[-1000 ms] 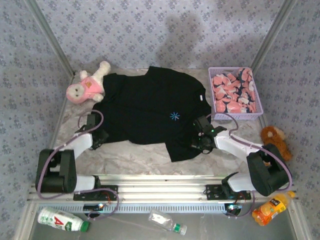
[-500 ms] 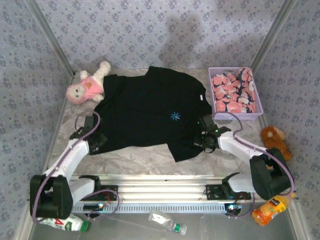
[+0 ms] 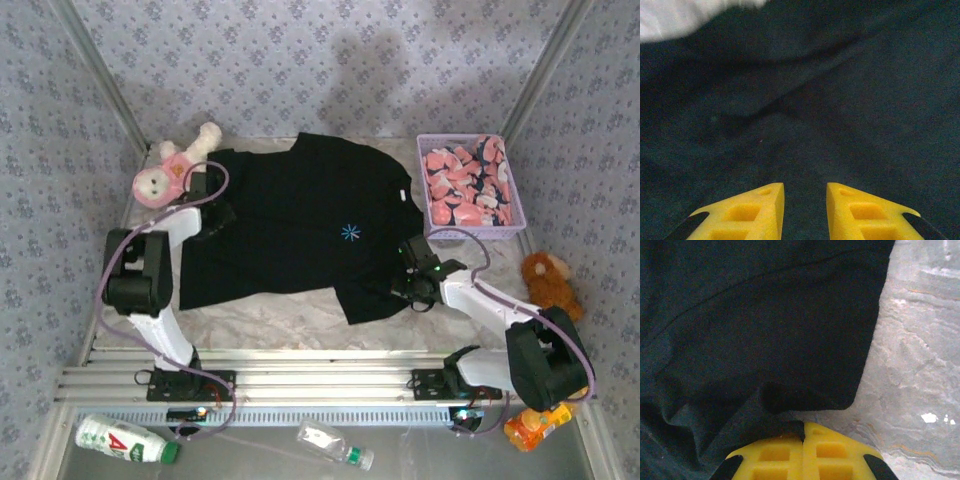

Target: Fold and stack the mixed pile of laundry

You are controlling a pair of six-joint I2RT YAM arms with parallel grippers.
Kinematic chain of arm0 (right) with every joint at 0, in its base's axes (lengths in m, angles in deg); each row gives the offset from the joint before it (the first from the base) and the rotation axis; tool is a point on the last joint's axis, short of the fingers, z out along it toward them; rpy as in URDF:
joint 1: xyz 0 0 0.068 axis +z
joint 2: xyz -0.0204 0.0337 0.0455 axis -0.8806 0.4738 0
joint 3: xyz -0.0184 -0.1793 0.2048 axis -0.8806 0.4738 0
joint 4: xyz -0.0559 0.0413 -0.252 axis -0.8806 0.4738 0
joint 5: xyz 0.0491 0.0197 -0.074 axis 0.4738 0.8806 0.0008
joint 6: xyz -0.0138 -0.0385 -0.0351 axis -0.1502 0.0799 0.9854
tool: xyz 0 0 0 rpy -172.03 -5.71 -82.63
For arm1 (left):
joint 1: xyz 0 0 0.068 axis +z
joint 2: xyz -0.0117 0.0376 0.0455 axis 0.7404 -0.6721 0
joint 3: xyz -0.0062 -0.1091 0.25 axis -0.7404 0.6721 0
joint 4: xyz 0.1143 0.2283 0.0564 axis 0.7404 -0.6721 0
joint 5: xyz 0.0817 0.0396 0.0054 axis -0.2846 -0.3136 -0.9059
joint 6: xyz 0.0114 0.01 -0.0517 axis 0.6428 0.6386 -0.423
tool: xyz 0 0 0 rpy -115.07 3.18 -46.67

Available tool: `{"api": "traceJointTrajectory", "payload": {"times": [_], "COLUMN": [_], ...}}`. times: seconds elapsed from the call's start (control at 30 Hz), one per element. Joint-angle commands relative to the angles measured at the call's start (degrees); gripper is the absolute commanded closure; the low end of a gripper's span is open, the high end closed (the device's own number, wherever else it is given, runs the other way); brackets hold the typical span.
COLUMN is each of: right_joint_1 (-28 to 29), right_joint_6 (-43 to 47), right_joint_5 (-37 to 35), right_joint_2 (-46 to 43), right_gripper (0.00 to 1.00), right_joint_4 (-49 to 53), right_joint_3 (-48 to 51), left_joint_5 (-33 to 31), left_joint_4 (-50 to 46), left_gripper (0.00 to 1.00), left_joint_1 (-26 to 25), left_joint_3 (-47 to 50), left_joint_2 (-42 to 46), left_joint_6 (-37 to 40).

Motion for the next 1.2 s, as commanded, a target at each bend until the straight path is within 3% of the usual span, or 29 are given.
{"api": "traceJointTrajectory", "payload": {"times": [0.0, 0.27, 0.4, 0.63, 0.73, 0.93, 1.17], "right_joint_1": [-0.41, 0.02, 0.29, 0.26, 2.42, 4.43, 2.43], "right_joint_6": [-2.02, -2.69, -3.28, -3.33, -4.51, -6.70, -6.71], "right_joint_5": [-0.96, 0.14, -0.19, -0.19, -0.07, -1.68, -1.18], "right_joint_2": [-1.48, -0.43, -0.34, 0.35, -0.54, -3.14, -3.94], "right_gripper": [1.00, 1.00, 1.00, 1.00, 0.97, 0.98, 1.00], "right_joint_4": [1.33, -1.06, -1.53, 0.57, 2.80, 5.31, 4.55], "right_joint_3": [1.11, 1.61, 2.76, 2.09, 1.83, 3.80, 3.98], "left_joint_5": [-1.58, -4.15, -0.86, 1.28, 0.62, -2.45, -6.21], "left_joint_4": [-2.54, -7.73, -10.87, -10.84, -12.19, -14.80, -20.61], "left_gripper": [0.71, 0.72, 0.68, 0.27, 0.17, 0.19, 0.24], "left_joint_1": [0.35, 3.02, 3.37, 2.80, 2.75, 4.91, 11.24], "left_joint_3": [-3.84, -12.68, -18.35, -11.82, -6.67, 7.09, 16.79], "left_joint_2": [-4.08, -14.91, -17.37, -3.77, 4.25, 19.47, 27.13], "left_joint_6": [1.74, 2.52, 2.39, 2.69, 2.68, 1.00, -0.46]}}
